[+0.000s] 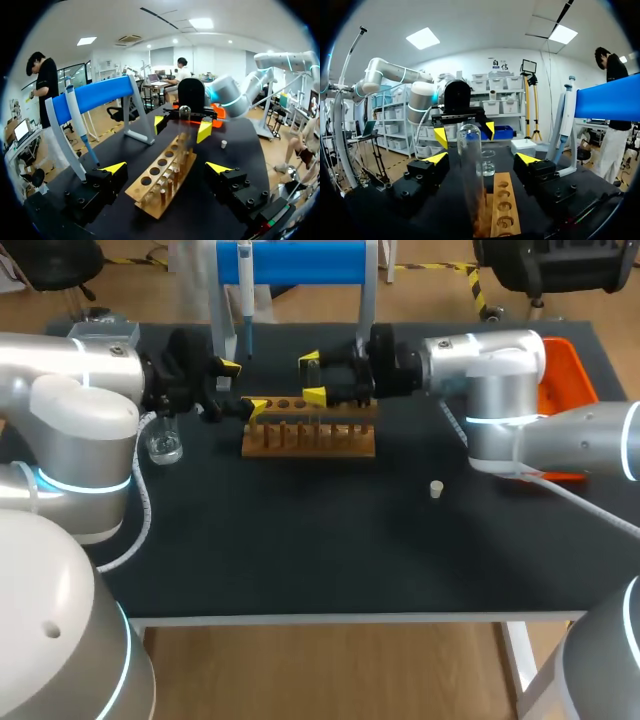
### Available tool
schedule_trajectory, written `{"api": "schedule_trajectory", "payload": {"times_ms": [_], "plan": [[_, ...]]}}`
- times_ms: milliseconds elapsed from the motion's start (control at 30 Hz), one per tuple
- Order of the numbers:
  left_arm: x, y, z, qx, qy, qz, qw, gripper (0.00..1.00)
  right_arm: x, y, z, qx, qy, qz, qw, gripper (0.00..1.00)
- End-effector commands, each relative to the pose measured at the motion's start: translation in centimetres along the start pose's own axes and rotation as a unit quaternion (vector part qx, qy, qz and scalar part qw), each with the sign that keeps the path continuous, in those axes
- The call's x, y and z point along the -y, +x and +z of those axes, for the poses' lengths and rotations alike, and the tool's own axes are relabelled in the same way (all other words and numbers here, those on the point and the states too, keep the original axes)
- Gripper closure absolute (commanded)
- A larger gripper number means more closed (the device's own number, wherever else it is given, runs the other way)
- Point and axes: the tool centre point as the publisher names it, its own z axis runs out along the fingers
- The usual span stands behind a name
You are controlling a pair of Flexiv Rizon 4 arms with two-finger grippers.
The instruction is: Invert the test tube, pick up the pipette, mount the tip to pipette, aspirate from beaker and dispense into the tube, eject the tip, return the pipette, and cap with the stopper.
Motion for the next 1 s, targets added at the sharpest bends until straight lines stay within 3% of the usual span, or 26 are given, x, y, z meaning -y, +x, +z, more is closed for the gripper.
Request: {"api": "schedule_trajectory", "payload": {"times_ms": [33,133,200,267,1000], "plan": [[0.05,-0.06,0.01,-0.001,-0.002,0.000,1.000,0.00,0.14,-0.30,-0.03,-0.004,-0.001,-0.001,1.000,0.58],[0.05,-0.06,0.01,-0.001,-0.002,0.000,1.000,0.00,0.13,-0.32,-0.05,-0.005,-0.001,-0.001,1.000,0.69],[0.05,-0.06,0.01,-0.001,-0.002,0.000,1.000,0.00,0.13,-0.32,-0.08,-0.005,-0.001,-0.001,1.000,0.91],[0.05,-0.06,0.01,-0.001,-0.002,0.000,1.000,0.00,0.11,-0.31,-0.12,-0.006,-0.002,-0.001,1.000,1.00],[0.05,-0.06,0.01,-0.001,-0.002,0.000,1.000,0.00,-0.46,0.00,-0.58,-0.006,-0.007,0.003,1.000,1.00]]}}
